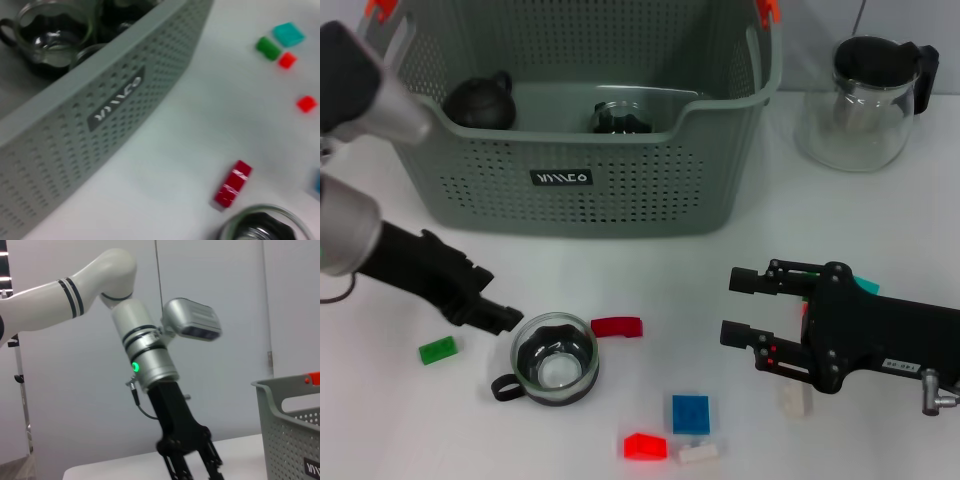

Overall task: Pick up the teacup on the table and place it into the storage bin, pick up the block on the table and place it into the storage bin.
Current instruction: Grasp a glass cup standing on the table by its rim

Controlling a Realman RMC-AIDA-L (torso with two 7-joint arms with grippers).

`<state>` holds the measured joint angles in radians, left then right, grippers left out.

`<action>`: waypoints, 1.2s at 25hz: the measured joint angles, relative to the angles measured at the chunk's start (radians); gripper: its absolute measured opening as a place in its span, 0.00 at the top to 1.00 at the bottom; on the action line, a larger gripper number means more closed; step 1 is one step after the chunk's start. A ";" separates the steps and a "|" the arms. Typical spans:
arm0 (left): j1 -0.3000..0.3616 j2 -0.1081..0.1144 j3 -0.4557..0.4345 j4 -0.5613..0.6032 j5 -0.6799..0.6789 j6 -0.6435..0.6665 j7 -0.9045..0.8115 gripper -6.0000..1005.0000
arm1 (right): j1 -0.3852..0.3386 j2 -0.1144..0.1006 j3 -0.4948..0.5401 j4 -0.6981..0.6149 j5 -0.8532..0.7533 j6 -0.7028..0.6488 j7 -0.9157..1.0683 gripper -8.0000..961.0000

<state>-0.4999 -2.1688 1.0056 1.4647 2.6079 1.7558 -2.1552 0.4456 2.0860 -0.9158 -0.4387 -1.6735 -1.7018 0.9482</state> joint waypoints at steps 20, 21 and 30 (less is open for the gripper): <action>-0.023 -0.003 0.298 -0.156 0.113 -0.216 -0.200 0.35 | -0.004 0.000 0.000 0.000 0.000 -0.006 0.000 0.41; -0.023 -0.003 0.308 -0.158 0.117 -0.220 -0.204 0.35 | -0.005 0.000 0.001 0.000 0.000 -0.006 0.000 0.41; -0.030 0.000 0.322 -0.144 0.171 -0.262 -0.288 0.45 | -0.004 -0.001 0.000 0.000 0.000 -0.006 0.006 0.41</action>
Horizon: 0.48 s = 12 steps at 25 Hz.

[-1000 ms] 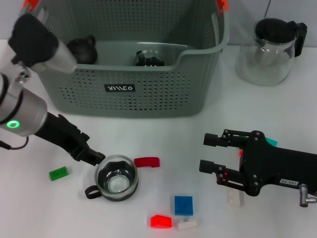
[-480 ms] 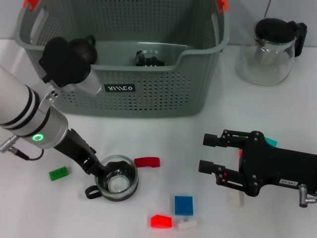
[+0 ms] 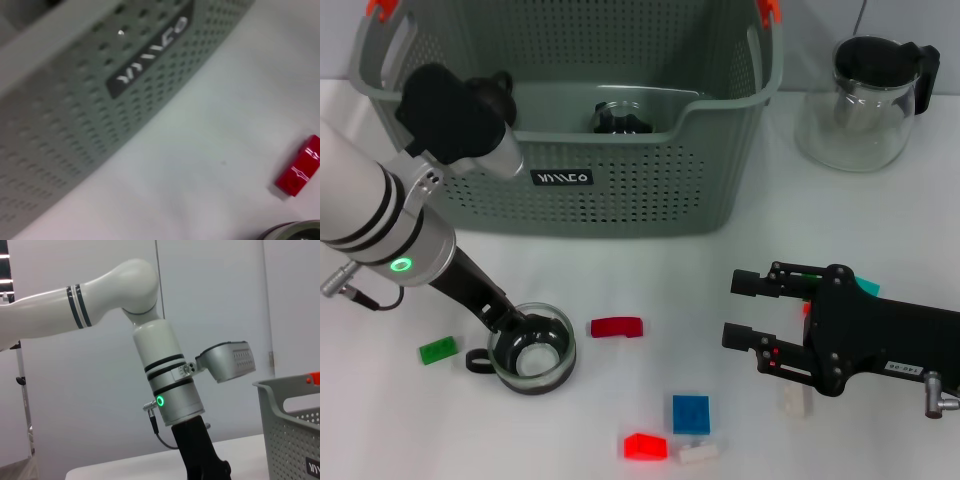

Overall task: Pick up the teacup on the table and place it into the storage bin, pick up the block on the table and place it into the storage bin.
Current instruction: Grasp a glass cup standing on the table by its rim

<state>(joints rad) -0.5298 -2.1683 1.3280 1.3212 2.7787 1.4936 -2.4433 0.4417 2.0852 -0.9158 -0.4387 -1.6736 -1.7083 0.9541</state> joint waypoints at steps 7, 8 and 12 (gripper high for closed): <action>-0.005 -0.003 0.024 -0.004 -0.006 0.012 0.010 0.56 | 0.000 -0.001 0.000 0.000 0.000 -0.001 0.001 0.41; -0.006 -0.003 0.032 -0.006 -0.006 0.012 0.010 0.56 | 0.000 -0.001 0.000 0.000 0.000 -0.001 0.001 0.41; -0.006 -0.005 0.044 -0.011 -0.002 0.002 0.006 0.57 | 0.000 -0.001 0.001 0.000 0.000 -0.001 0.001 0.41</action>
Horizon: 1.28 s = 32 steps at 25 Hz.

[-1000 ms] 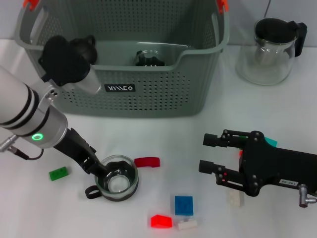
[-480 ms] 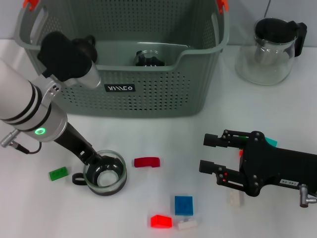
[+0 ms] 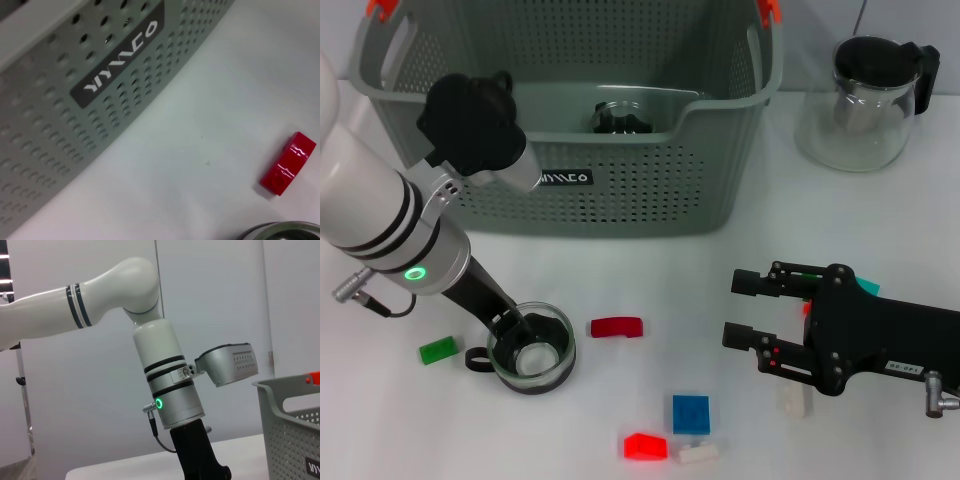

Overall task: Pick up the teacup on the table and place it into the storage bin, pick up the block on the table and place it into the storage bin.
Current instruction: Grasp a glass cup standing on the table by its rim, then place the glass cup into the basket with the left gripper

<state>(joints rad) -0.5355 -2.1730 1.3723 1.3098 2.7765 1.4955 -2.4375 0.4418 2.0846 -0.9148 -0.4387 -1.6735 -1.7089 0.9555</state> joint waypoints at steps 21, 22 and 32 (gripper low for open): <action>-0.029 0.007 -0.098 -0.046 -0.013 0.016 -0.005 0.95 | -0.006 -0.002 0.007 0.000 0.000 -0.001 0.003 0.41; -0.032 0.007 -0.128 -0.045 -0.027 0.035 0.011 0.96 | -0.006 -0.002 0.007 0.000 0.000 -0.002 0.003 0.41; -0.119 0.152 -0.767 -0.342 -0.401 0.369 0.368 0.95 | -0.006 -0.001 0.006 0.000 0.000 -0.002 0.003 0.41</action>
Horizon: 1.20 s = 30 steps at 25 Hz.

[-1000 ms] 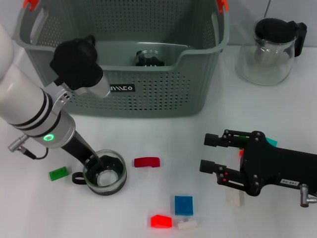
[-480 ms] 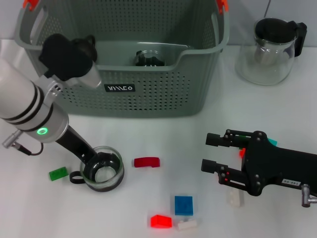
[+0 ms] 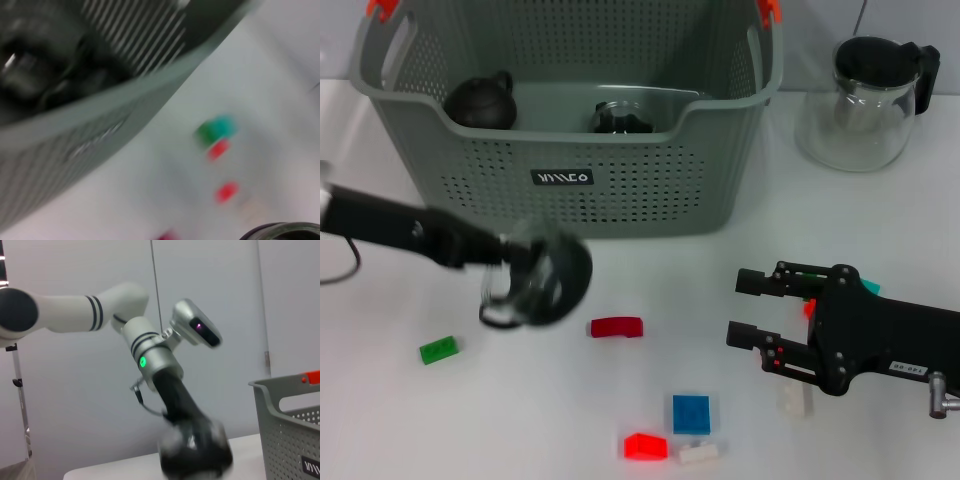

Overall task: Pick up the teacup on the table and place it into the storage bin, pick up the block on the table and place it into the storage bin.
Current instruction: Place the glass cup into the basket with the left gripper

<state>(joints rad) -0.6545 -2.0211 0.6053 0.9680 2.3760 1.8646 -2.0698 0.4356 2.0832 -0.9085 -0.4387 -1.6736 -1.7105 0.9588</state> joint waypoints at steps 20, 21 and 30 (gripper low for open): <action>-0.198 0.072 -0.140 -0.109 -0.386 -0.256 -0.104 0.91 | 0.006 0.002 -0.002 0.000 0.000 0.000 0.000 0.41; -0.201 0.070 -0.114 -0.105 -0.384 -0.291 -0.106 0.91 | 0.006 0.002 -0.002 0.000 0.000 0.000 0.000 0.41; -0.209 0.058 0.245 -0.052 -0.268 -0.687 -0.132 0.89 | 0.011 0.004 -0.006 0.000 0.000 -0.002 0.004 0.41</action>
<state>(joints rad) -0.8635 -1.9627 0.8502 0.9158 2.1076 1.1780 -2.2022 0.4468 2.0876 -0.9141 -0.4388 -1.6735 -1.7124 0.9624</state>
